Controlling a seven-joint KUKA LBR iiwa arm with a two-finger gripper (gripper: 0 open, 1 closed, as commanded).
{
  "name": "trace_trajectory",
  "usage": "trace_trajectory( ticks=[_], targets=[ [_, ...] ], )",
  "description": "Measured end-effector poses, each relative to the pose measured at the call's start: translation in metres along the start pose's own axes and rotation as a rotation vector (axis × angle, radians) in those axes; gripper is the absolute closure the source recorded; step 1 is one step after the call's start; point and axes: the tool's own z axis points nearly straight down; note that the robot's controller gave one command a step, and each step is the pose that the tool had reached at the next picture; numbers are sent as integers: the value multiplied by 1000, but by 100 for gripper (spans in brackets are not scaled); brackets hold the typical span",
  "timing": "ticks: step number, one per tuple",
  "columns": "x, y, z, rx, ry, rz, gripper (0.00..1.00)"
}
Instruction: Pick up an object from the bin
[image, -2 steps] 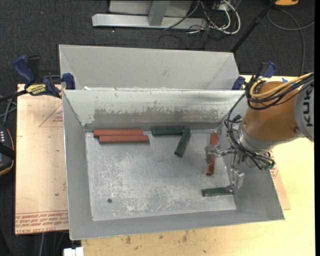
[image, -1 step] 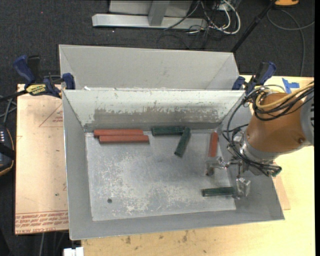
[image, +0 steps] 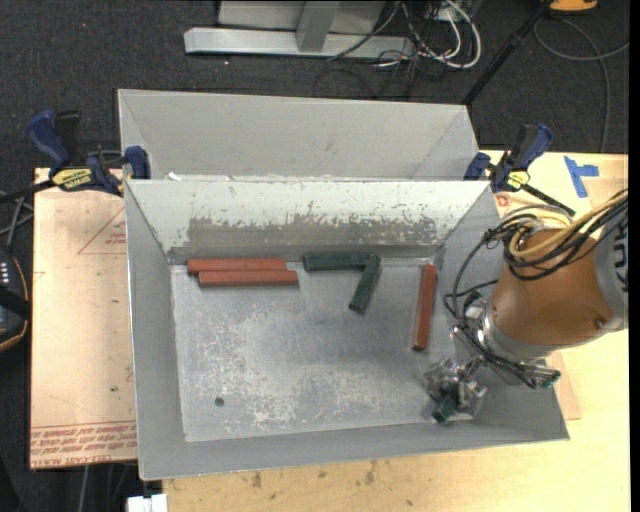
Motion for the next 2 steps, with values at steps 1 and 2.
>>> trace_trajectory(
  ticks=[1, 2],
  targets=[
    [0, 0, 0, 0, 0, -1, 100],
    [-32, 7, -196, 9, -8, 6, 100]
  ],
)
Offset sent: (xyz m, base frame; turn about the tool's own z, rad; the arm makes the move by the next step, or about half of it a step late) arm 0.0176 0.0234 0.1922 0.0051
